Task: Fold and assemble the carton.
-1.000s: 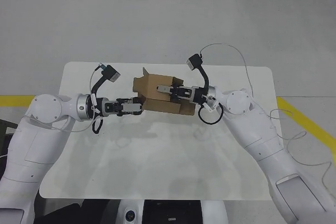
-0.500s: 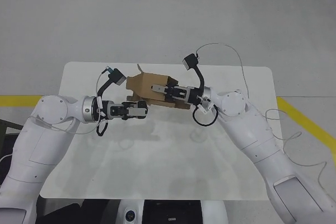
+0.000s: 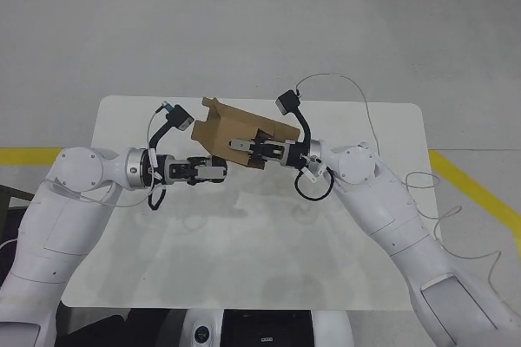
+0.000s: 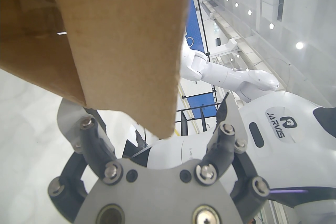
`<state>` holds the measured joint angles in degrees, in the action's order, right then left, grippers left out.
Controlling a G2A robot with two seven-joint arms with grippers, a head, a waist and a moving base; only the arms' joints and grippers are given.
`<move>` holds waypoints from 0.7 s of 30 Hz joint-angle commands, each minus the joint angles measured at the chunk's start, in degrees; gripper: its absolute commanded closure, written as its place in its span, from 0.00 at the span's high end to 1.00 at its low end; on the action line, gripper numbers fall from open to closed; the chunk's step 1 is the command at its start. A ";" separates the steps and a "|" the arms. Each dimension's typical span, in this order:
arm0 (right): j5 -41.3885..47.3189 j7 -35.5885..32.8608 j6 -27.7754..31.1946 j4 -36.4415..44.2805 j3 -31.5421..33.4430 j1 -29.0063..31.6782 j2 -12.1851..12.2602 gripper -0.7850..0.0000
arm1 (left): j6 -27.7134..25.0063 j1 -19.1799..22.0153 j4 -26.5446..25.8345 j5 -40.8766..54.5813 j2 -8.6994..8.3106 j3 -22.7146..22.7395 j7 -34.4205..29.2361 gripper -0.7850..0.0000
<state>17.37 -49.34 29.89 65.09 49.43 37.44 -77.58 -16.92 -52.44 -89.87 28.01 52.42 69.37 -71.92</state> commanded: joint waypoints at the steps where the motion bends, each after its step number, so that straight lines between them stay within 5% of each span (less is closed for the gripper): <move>1: -0.01 -0.12 0.03 -0.12 0.10 -0.03 -0.06 0.00 | 0.04 -0.01 -0.01 -0.03 0.00 0.04 -0.13 1.00; 21: 3.24 -12.34 -2.06 -0.98 9.08 1.18 2.89 0.00 | -0.97 0.34 5.54 -5.05 -1.14 6.38 2.84 1.00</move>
<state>20.22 -60.46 27.94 63.74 57.89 38.38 -74.93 -18.10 -52.12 -84.83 23.10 51.33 75.56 -69.16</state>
